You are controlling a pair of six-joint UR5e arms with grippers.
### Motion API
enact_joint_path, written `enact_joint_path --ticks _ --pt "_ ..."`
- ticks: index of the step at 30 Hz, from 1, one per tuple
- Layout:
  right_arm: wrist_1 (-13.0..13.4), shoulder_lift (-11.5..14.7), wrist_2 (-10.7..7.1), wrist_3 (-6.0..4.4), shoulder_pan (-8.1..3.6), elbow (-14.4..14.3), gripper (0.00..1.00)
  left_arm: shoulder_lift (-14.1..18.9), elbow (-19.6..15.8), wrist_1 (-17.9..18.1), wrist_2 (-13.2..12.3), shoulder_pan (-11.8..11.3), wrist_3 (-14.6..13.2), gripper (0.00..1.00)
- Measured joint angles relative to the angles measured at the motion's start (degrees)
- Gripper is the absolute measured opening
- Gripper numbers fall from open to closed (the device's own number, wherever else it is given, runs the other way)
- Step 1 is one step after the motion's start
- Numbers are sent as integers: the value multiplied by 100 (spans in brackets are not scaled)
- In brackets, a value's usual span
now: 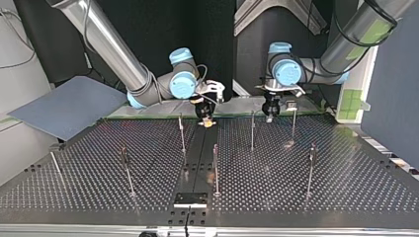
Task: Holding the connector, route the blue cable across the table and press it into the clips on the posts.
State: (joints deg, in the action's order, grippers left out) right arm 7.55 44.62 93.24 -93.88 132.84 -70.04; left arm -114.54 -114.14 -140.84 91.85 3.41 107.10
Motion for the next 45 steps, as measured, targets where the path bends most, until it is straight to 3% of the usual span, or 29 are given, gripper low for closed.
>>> enact_joint_path --ticks 12,17,22,28,31,37,45 --pt "21 -6 -52 32 -51 0 0 105 -123 -187 -15 177 -430 0" --pt "27 -5 -110 78 -51 2 0 329 -137 -260 -30 242 -408 0" --pt "23 -3 -149 157 -12 33 0 569 -165 -478 141 309 -383 0" --pt "-55 30 -113 178 -22 44 0 720 -363 -538 260 355 -429 0" --pt "-100 102 -94 153 -24 44 0 835 -504 -428 260 374 -377 0" --pt "-171 169 -34 -13 3 -7 0 914 -766 -208 254 425 -278 0" --pt "-174 137 -22 -41 -10 -188 0 865 -834 143 70 399 -35 0"
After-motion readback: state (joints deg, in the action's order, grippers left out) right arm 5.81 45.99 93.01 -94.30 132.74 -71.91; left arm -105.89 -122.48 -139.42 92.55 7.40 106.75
